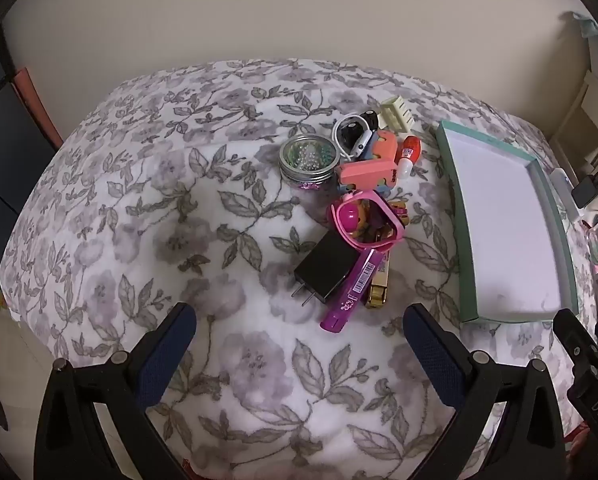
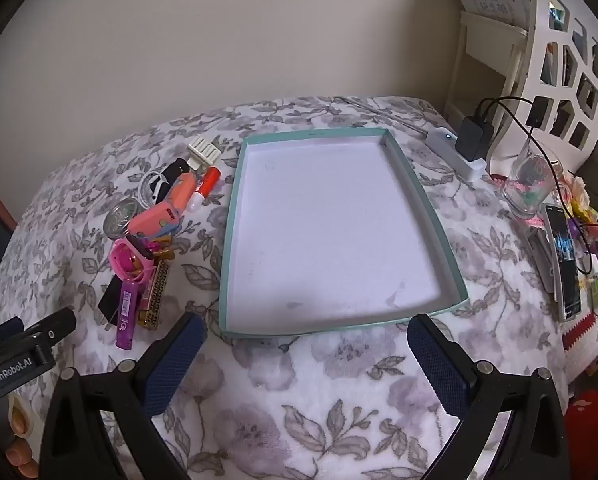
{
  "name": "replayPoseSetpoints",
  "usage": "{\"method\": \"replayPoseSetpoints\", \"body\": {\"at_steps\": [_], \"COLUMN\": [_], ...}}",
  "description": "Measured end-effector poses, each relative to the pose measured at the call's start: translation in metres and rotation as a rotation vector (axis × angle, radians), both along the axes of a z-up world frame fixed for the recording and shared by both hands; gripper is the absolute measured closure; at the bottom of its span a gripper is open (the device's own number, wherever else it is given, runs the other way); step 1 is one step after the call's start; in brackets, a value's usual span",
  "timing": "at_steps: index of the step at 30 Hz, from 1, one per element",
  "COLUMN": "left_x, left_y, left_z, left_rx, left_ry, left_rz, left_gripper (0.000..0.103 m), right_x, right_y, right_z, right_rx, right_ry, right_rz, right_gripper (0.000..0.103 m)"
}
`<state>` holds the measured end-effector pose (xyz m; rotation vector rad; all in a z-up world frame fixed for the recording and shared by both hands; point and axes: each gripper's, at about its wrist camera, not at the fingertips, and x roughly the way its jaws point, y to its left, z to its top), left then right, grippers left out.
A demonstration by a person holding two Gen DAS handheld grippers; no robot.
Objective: Organize rigid objects
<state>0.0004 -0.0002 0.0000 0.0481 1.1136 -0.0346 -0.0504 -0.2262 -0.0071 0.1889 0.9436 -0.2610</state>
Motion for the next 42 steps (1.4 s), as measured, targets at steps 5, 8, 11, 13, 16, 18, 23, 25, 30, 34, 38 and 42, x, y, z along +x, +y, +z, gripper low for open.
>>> {"method": "replayPoseSetpoints", "body": {"at_steps": [5,8,11,13,16,18,23,25,30,34,38,42], "left_x": [-0.0019,-0.0023,-0.0013,-0.0014,-0.0013,-0.0007,-0.0005,-0.0006,-0.0005,-0.0001,-0.0002,-0.0002], "left_y": [-0.0011,0.0013,0.0017,0.0018,0.0016,0.0013,0.0010,0.0014,0.0020,0.0021,0.0023,0.0025], "left_z": [0.0010,0.0016,0.0005,0.0004,0.0004,-0.0004,-0.0008,-0.0011,-0.0024,-0.0034,-0.0035,-0.0039], "left_rx": [0.004,-0.002,-0.005,-0.004,0.000,0.001,0.001,0.001,-0.002,-0.004,-0.004,-0.004], "left_ry": [-0.026,-0.019,-0.011,-0.010,-0.007,-0.004,0.002,0.002,0.008,0.015,0.014,0.016], "left_rz": [-0.001,0.007,0.008,0.009,0.011,0.012,0.013,0.013,0.017,0.019,0.019,0.020], "left_gripper": [0.000,0.000,0.000,0.000,0.000,0.000,0.000,0.000,0.000,0.000,0.000,0.000], "right_x": [0.0004,0.0006,0.0010,0.0011,0.0013,0.0015,0.0026,0.0028,0.0040,0.0037,0.0027,0.0027], "right_y": [0.0020,0.0029,0.0041,0.0030,0.0041,0.0045,0.0048,0.0043,0.0057,0.0057,0.0056,0.0057], "right_z": [0.0002,0.0006,0.0009,0.0013,0.0008,0.0011,0.0021,0.0021,0.0002,-0.0004,-0.0011,-0.0012], "right_rx": [-0.002,-0.002,-0.006,-0.005,0.000,-0.004,-0.006,-0.006,-0.011,-0.010,-0.010,-0.011], "right_ry": [0.000,0.000,0.000,0.000,0.003,0.003,0.004,0.005,0.011,0.013,0.013,0.013], "right_rz": [0.001,0.003,0.001,-0.001,-0.005,-0.002,0.001,0.001,0.003,0.003,0.003,0.003], "right_gripper": [0.000,0.000,0.000,0.000,0.000,0.000,0.000,0.000,0.000,0.000,0.000,0.000]}}
